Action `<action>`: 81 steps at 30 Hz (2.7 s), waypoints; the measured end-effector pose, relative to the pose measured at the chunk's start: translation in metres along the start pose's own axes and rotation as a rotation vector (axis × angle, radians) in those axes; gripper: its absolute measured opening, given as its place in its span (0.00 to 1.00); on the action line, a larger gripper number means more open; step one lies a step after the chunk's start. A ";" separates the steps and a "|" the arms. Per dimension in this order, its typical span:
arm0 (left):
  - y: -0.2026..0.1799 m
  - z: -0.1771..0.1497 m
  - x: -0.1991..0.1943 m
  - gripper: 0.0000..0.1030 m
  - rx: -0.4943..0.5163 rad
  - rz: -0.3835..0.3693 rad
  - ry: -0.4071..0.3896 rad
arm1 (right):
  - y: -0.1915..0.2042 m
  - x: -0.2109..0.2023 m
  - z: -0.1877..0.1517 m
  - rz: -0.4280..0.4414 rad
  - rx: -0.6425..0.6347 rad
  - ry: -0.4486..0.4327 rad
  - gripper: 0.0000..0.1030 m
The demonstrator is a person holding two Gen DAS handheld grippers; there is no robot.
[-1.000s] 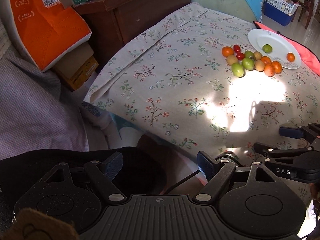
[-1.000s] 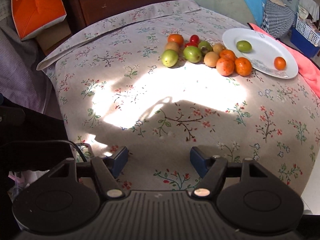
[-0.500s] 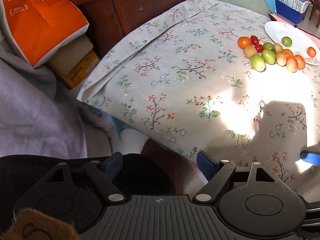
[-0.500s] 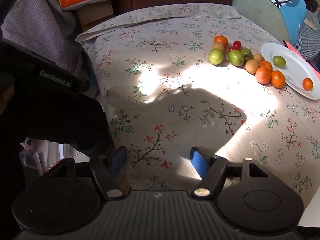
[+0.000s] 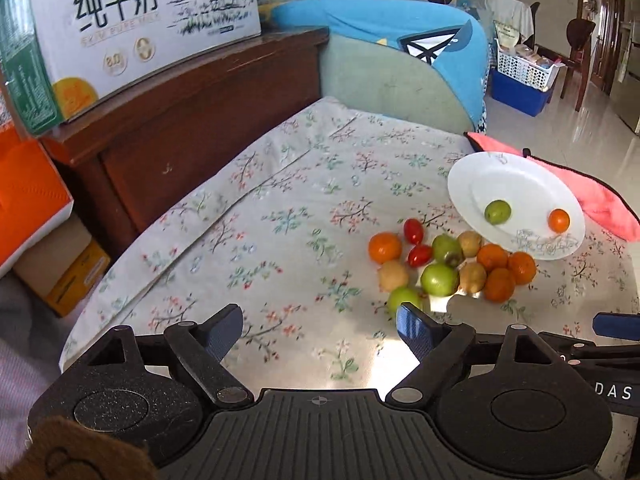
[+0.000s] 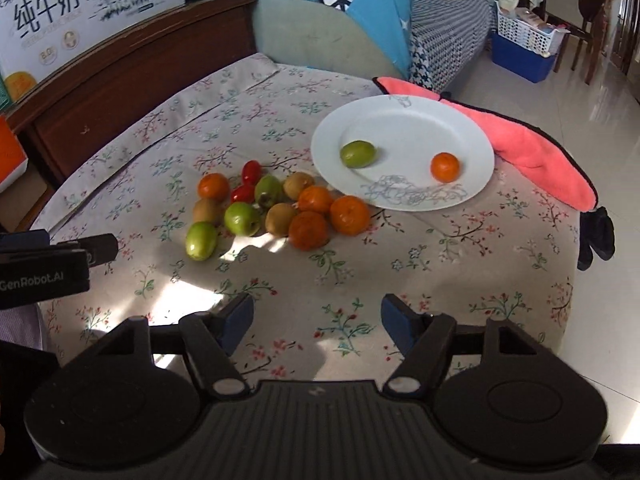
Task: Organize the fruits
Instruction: 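Bring both open tools back over the fruit pile beside the plate, then lower the left tool toward a green fruit while the right tool lowers toward a large orange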
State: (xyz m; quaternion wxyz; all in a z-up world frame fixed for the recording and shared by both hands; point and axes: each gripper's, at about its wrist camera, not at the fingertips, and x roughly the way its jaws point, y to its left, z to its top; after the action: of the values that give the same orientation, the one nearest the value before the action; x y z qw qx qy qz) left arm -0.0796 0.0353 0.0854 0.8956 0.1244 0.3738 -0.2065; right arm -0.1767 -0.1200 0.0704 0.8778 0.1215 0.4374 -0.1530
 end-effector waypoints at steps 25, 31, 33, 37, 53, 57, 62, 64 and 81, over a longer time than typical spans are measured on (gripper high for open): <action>-0.055 0.035 0.074 0.83 0.180 -0.041 0.013 | -0.047 0.060 0.056 -0.026 0.103 0.049 0.56; -0.056 0.037 0.070 0.83 0.216 -0.055 0.008 | -0.049 0.064 0.057 0.004 0.118 0.054 0.49; -0.046 0.040 0.070 0.82 0.172 -0.083 0.037 | -0.051 0.062 0.056 0.027 0.121 0.056 0.47; -0.022 0.043 0.073 0.80 0.102 -0.094 0.086 | -0.056 0.061 0.052 0.056 0.126 0.066 0.43; -0.003 0.038 0.080 0.78 0.070 -0.142 0.169 | -0.035 0.070 0.048 0.218 0.110 0.104 0.33; -0.001 0.033 0.079 0.78 0.066 -0.151 0.164 | -0.026 0.068 0.048 0.217 0.091 0.113 0.34; -0.007 0.027 0.082 0.78 0.103 -0.163 0.181 | -0.025 0.073 0.041 0.242 0.085 0.132 0.33; -0.006 0.027 0.081 0.78 0.111 -0.155 0.176 | -0.023 0.076 0.040 0.252 0.100 0.135 0.31; -0.013 0.022 0.078 0.78 0.153 -0.211 0.157 | -0.015 0.081 0.048 0.201 0.145 0.094 0.33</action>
State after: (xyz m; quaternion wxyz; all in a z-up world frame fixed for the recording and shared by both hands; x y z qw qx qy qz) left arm -0.0225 -0.0056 0.0436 0.8249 0.1683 0.4367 -0.3170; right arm -0.1010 -0.1635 0.0321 0.8562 0.2349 0.4514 -0.0896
